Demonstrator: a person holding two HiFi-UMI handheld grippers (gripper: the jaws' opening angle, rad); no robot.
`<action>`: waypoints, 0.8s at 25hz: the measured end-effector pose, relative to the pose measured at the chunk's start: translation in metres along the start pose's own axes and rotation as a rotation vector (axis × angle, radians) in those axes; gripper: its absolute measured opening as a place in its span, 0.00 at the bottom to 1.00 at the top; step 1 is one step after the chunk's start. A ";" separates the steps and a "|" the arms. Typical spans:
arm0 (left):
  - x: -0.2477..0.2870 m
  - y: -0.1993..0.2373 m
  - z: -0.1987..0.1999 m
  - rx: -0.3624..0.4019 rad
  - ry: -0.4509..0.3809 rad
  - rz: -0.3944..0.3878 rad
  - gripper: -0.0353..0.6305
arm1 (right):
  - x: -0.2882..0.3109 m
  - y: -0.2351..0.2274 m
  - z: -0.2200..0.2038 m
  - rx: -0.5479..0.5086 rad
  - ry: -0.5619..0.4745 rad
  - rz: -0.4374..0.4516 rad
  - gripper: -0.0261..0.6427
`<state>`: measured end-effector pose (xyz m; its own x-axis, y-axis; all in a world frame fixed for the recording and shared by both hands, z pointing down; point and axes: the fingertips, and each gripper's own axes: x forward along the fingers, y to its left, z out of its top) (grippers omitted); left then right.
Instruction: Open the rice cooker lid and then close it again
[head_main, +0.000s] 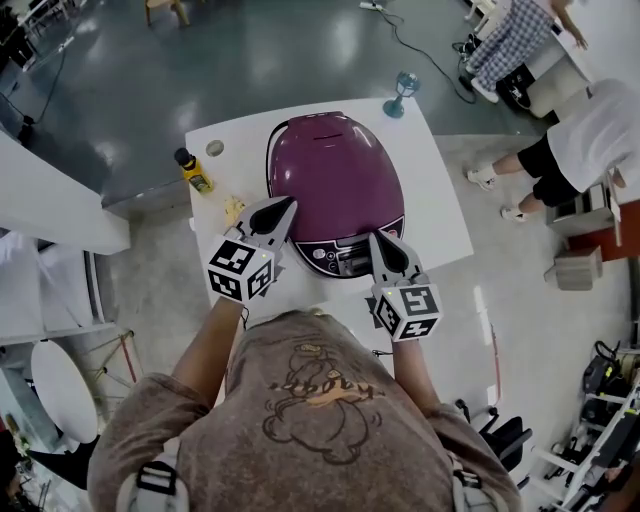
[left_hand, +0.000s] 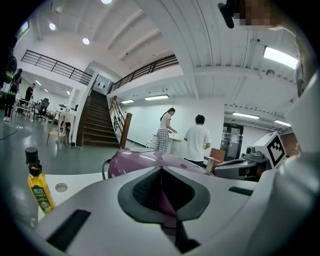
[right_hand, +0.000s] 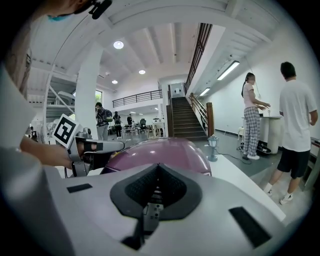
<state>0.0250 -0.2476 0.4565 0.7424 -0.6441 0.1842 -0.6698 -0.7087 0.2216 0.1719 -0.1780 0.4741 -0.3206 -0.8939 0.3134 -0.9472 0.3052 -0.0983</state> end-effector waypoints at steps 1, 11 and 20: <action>0.000 0.000 -0.002 0.000 0.005 0.001 0.09 | 0.000 0.000 0.000 -0.001 0.003 0.001 0.04; 0.003 -0.003 -0.009 0.006 0.003 0.004 0.09 | 0.003 0.000 -0.004 -0.022 0.032 0.011 0.04; 0.002 -0.004 -0.009 -0.013 0.001 0.005 0.09 | 0.004 0.001 -0.005 -0.058 0.058 0.012 0.04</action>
<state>0.0292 -0.2431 0.4643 0.7390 -0.6474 0.1862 -0.6733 -0.7014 0.2336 0.1696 -0.1791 0.4800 -0.3298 -0.8699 0.3668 -0.9406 0.3362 -0.0483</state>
